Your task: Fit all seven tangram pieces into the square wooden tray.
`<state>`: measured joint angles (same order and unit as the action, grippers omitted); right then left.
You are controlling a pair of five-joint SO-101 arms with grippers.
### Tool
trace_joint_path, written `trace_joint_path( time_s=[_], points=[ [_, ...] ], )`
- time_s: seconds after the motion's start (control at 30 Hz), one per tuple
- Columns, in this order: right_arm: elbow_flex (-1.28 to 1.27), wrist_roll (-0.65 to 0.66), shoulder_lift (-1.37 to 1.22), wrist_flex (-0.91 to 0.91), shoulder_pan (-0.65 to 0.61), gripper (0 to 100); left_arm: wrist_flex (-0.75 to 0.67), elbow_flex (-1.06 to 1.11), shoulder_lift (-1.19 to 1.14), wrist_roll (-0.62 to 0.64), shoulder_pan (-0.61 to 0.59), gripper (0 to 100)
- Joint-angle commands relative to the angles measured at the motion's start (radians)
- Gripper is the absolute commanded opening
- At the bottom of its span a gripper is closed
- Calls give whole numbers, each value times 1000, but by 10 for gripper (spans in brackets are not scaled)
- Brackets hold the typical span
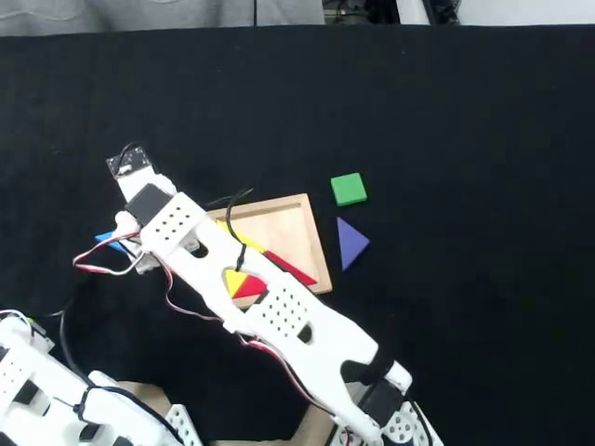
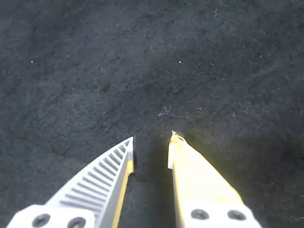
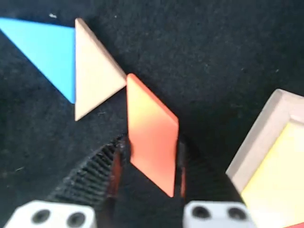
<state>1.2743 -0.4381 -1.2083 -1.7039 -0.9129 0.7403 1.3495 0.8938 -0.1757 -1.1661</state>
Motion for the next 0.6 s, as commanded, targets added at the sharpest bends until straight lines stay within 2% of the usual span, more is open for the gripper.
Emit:
trace_joint_path(
  time_s=[0.0,0.13,0.33,0.57],
  points=[
    [85,-9,-4,-18,3,67,2,-5,14,0,12,127],
    [142,-8,10,-61,9,43,2,-5,14,-2,12,127],
    [139,83,145,-64,77,11,2,-4,14,-3,12,127],
    [-154,130,521,-63,133,11,0,2,14,-5,13,127]
  ],
)
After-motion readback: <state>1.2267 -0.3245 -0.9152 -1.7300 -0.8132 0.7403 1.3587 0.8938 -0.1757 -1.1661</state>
